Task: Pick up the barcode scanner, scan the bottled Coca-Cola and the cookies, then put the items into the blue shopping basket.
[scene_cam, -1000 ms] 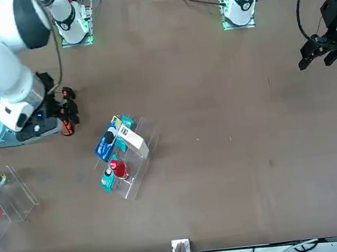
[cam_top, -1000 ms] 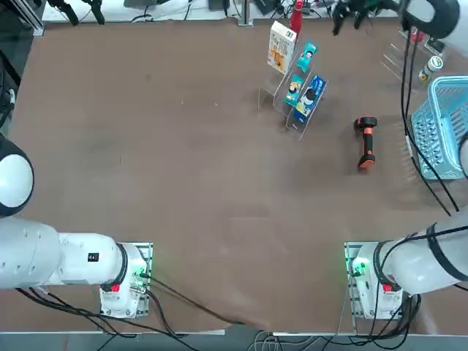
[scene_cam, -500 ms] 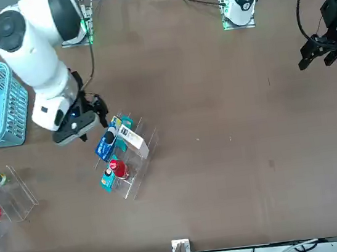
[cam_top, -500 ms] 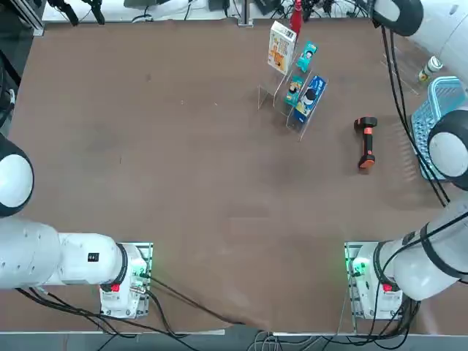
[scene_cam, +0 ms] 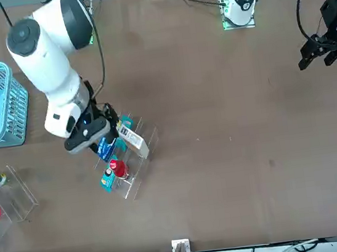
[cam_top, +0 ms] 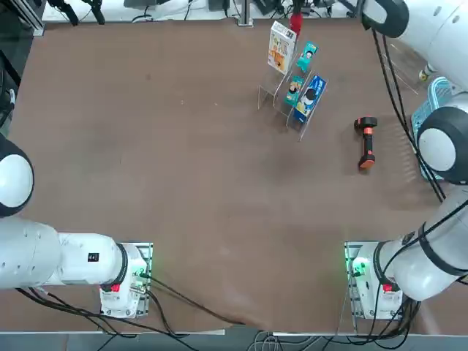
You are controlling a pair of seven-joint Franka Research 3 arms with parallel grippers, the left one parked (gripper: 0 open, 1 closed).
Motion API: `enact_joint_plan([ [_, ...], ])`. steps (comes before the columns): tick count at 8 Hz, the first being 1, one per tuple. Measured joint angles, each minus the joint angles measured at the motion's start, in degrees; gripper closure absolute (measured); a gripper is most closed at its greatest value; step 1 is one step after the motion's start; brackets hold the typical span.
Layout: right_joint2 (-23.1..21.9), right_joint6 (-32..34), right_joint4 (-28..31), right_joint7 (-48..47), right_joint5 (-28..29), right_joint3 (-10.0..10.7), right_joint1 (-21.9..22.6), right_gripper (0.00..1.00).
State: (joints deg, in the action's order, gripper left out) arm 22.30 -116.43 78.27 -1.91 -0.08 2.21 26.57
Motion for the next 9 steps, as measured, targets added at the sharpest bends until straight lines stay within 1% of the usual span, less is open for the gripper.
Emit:
enact_joint_plan([
  [2,2.24,-3.54,-0.45,0.02,0.00,0.01,-0.01,0.00],
  [5,3.54,-5.57,-1.11,0.07,0.00,0.17,-0.34,0.00],
  [7,4.48,-6.86,-1.19,0.07,0.00,0.20,-0.36,0.03],
  [9,5.42,-8.24,-1.85,0.30,0.00,0.27,-0.42,0.04],
])
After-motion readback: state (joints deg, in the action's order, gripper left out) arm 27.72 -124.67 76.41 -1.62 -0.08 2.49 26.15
